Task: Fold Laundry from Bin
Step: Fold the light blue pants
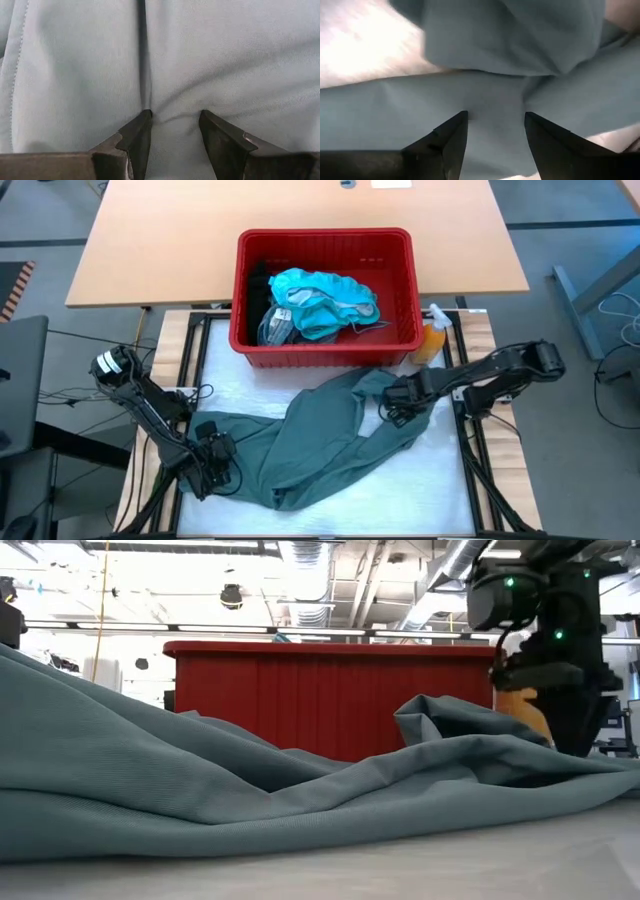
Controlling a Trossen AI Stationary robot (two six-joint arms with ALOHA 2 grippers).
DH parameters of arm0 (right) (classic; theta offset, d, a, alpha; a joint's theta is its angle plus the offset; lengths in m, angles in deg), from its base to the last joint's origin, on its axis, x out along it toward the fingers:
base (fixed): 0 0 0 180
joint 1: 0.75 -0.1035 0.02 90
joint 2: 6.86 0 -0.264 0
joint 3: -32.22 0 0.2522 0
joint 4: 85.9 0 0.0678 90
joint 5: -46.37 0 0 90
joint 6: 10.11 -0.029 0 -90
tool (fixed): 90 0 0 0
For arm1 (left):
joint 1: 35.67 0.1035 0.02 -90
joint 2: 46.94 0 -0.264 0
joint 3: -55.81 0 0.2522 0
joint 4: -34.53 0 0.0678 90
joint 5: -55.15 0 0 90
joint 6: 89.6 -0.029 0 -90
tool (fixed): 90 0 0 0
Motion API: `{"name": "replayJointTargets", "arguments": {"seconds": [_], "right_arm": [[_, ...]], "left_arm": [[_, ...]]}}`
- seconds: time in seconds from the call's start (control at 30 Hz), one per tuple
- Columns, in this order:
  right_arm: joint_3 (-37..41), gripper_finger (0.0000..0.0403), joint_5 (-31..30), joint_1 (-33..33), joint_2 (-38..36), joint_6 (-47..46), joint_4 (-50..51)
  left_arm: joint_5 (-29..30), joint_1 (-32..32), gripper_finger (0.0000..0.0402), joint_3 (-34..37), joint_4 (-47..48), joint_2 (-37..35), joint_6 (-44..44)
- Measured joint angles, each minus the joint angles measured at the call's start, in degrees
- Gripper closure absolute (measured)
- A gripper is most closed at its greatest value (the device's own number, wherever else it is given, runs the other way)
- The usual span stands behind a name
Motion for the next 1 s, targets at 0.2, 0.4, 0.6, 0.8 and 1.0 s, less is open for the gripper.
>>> {"name": "replayJointTargets", "arguments": {"seconds": [0.2,0.4,0.6,0.8,1.0], "right_arm": [[0.04,0.0265,2.64,-0.88,0.48,3.36,-0.43],[-0.79,0.0382,7.12,-1.98,0.4,6.58,-0.19],[-13.05,0.0387,-3.27,0.34,0.43,11.05,12.75],[-34.41,0.0387,-21.2,0.76,0.4,13.13,31.33],[-43.43,0.0388,-15.28,-8.5,-1.5,7.45,29.51]], "left_arm": [[-0.05,-0.25,0.0239,0.0,-0.02,0.0,1.04],[0.13,-0.25,0.0239,0.0,-0.03,0.0,1.1],[-0.07,-0.23,0.0239,-0.02,-0.04,0.0,1.19],[-0.15,-0.23,0.0239,-0.02,-0.07,0.0,2.28],[-0.2,-0.23,0.0239,-0.03,-0.41,0.0,3.57]]}}
